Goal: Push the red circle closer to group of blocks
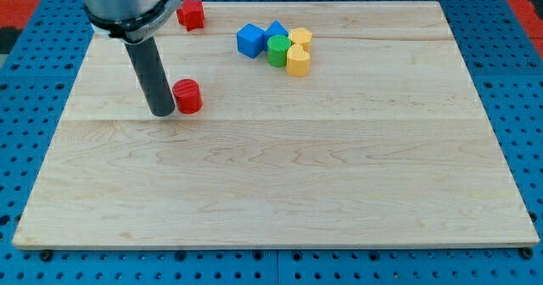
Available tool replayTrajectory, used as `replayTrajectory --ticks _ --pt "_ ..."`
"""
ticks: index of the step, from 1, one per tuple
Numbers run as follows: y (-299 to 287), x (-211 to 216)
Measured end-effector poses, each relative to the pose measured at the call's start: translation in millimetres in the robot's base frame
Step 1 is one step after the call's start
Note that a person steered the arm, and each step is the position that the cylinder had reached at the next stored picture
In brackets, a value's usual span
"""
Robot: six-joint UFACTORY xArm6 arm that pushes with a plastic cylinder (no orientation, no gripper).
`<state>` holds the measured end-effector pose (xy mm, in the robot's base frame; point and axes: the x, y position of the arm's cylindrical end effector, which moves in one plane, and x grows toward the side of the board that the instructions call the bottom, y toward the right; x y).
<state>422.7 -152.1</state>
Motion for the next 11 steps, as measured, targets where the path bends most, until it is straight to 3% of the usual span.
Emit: replayTrajectory --ticks 4,11 --pt "79.6 -25.5" --pt "169.5 -15.3"
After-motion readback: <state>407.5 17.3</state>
